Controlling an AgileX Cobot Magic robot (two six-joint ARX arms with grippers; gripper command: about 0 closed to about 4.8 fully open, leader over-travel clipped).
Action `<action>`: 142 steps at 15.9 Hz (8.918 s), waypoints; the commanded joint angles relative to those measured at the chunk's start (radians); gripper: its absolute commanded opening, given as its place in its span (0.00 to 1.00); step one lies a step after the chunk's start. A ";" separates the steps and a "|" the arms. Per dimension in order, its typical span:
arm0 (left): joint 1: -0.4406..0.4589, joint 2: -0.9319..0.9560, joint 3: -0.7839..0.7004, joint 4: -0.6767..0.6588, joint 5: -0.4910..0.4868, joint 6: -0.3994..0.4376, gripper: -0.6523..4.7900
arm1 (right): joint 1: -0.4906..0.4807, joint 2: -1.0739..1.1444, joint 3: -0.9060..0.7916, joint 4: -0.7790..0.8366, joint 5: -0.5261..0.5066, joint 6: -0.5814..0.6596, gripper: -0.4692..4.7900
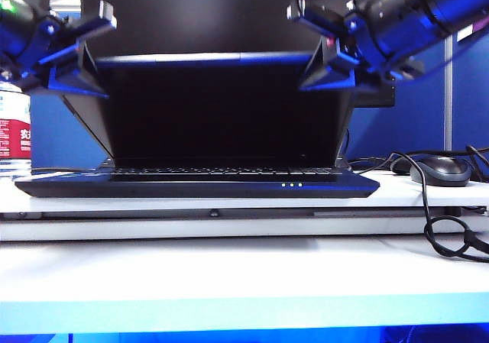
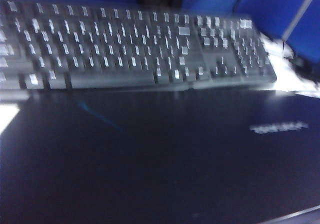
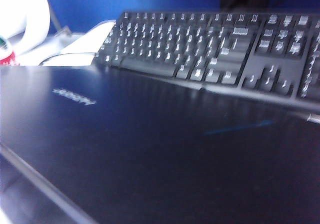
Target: Open the lid of the black laptop.
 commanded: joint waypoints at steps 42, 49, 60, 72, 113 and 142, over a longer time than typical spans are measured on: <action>0.014 0.045 0.327 -0.029 0.023 0.121 0.15 | -0.128 0.141 0.505 -0.113 -0.012 -0.124 0.11; 0.014 0.145 0.327 0.105 -0.022 0.120 0.15 | -0.150 0.146 0.510 -0.117 -0.025 -0.135 0.11; 0.026 0.227 0.328 0.264 -0.052 0.119 0.15 | -0.181 0.151 0.510 -0.096 -0.039 -0.143 0.11; 0.063 0.328 0.437 0.267 -0.035 0.142 0.15 | -0.182 0.238 0.609 -0.082 -0.046 -0.165 0.11; 0.116 0.204 0.692 -0.082 0.275 0.046 0.15 | -0.233 0.151 0.832 -0.453 -0.231 -0.145 0.11; 0.116 -0.992 0.143 -0.821 0.233 -0.153 0.16 | -0.218 -1.053 0.264 -1.031 -0.129 -0.056 0.11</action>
